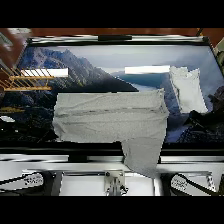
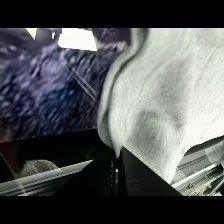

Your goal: Fold the shirts.

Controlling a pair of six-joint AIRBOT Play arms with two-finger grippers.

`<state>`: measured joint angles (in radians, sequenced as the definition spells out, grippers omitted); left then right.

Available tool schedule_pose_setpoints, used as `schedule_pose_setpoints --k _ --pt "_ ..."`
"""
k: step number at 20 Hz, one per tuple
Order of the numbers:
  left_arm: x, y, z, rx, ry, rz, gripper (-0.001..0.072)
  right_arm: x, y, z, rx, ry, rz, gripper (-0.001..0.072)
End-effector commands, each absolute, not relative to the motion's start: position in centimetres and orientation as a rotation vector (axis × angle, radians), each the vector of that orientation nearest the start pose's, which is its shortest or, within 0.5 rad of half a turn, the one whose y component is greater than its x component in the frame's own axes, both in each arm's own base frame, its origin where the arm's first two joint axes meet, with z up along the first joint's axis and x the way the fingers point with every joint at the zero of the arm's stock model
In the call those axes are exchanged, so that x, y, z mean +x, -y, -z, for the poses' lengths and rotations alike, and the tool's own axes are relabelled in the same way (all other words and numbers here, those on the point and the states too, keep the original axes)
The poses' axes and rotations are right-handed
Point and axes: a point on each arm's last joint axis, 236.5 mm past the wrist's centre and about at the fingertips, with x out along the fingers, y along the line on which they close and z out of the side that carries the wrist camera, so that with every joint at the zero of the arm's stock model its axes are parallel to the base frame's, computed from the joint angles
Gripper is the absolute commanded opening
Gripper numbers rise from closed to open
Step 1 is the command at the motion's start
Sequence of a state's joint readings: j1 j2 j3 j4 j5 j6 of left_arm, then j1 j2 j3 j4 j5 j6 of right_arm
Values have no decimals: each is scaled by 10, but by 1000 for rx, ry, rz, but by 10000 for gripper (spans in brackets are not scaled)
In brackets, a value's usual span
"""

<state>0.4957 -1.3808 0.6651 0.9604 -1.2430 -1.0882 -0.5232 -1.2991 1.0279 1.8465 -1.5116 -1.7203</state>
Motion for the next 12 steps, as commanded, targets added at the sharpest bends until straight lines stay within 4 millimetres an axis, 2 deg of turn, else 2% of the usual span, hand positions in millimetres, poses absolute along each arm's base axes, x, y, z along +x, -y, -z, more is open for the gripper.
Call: schedule_pose_setpoints --k 1,4,9,10,12 --pt "247 15 108 -759 -1561 279 36 228 30 58 696 -1732 -92 513" --pt "243 19 103 -755 -1567 304 36 220 2 78 754 -1705 -186 513" --pt "242 19 102 -757 -1569 307 36 189 -33 100 625 -1803 -312 513" --pt "242 19 102 -758 -1570 307 36 186 -38 102 608 -1811 -329 513" --pt "242 19 102 -757 -1569 307 36 189 -34 107 586 -1797 -310 513"
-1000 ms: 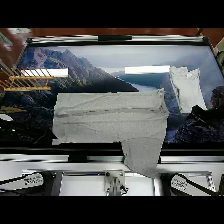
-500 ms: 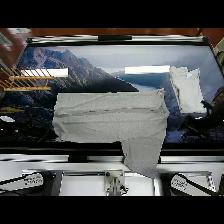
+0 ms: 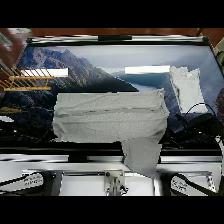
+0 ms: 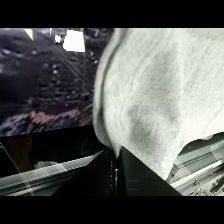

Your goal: Fold the shirts.

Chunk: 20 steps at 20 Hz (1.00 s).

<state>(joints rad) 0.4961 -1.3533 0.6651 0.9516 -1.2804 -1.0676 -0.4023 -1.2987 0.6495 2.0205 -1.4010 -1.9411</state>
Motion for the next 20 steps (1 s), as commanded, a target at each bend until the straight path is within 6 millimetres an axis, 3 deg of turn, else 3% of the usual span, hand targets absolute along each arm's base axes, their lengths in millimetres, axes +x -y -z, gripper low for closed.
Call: schedule_pose_setpoints --k 1,9,11,15,16,20 --pt "242 19 102 -757 -1569 307 37 190 -33 109 585 -1792 -298 513" --pt "243 18 103 -755 -1566 304 37 169 -38 120 601 -1817 -254 512" --pt "243 18 103 -755 -1566 304 36 173 -38 118 590 -1781 -249 504" --pt "243 18 103 -753 -1564 304 36 190 -37 107 593 -1684 -222 129" --pt "245 17 102 -740 -1556 314 36 194 -39 101 598 -1658 -228 72" --pt "284 11 72 -678 -1407 375 35 222 -45 66 608 -1527 -272 71"
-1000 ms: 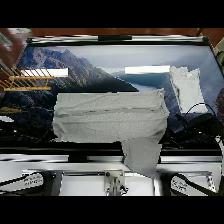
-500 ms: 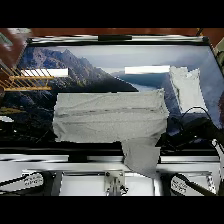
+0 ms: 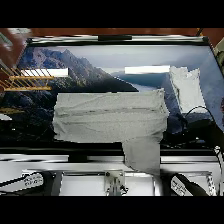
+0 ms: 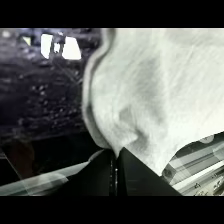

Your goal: Fold the shirts.

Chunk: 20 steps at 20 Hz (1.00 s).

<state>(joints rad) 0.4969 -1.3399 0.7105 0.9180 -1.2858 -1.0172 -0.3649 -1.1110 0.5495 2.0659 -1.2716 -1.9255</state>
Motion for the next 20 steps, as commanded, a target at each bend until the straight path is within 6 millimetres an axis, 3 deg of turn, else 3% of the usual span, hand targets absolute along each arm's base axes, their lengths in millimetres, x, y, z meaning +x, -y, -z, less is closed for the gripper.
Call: schedule_pose_setpoints --k 1,4,7,11,14,16,20 --pt "293 7 63 -659 -1383 378 34 230 -49 53 625 -1505 -300 71" --pt "319 -1 32 -621 -1313 411 35 273 -52 6 641 -1364 -357 71" --pt "357 -13 -7 -609 -1198 393 35 323 -31 -40 574 -1193 -310 71" --pt "402 -23 -33 -661 -1123 369 35 386 -21 -81 607 -1069 -338 70" --pt "440 -14 -38 -680 -1088 371 36 432 -4 -88 633 -1017 -315 71" --pt "464 -6 -35 -672 -1068 359 36 459 -1 -82 631 -998 -308 71" --pt "491 0 -7 -718 -1083 314 36 497 -6 -40 598 -1010 -269 71"
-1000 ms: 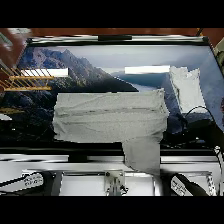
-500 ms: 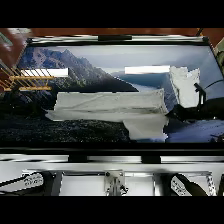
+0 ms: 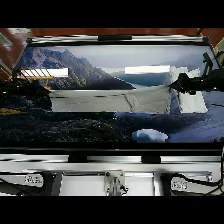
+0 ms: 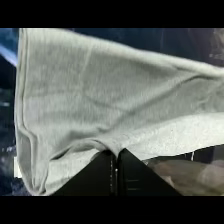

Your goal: Fold the shirts.

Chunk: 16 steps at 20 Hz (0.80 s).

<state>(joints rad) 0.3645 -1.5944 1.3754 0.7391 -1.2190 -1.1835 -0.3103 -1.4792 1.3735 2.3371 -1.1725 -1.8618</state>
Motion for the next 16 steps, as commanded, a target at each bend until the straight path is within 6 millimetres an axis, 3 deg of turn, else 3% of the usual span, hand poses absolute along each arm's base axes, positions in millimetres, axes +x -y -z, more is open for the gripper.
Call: schedule_pose_setpoints --k 1,5,7,11,12,13,14,15,16 --pt "492 -2 2 -733 -1097 305 36 498 -4 -25 606 -1035 -255 71" --pt "492 6 37 -760 -1161 304 37 496 -1 21 653 -1137 -215 72" --pt "493 15 50 -760 -1185 309 36 496 -2 35 672 -1161 -213 72" --pt "503 9 60 -760 -1160 271 39 499 4 43 658 -1157 -190 83" --pt "504 8 60 -761 -1155 267 86 500 5 42 659 -1151 -187 150" --pt "503 9 60 -775 -1162 262 213 500 4 41 664 -1152 -192 472" --pt "500 10 59 -786 -1175 265 456 494 1 39 645 -1169 -217 673" --pt "497 10 57 -790 -1190 280 634 484 3 38 587 -1198 -233 673" --pt "493 8 53 -796 -1200 292 639 473 15 40 501 -1236 -209 673"
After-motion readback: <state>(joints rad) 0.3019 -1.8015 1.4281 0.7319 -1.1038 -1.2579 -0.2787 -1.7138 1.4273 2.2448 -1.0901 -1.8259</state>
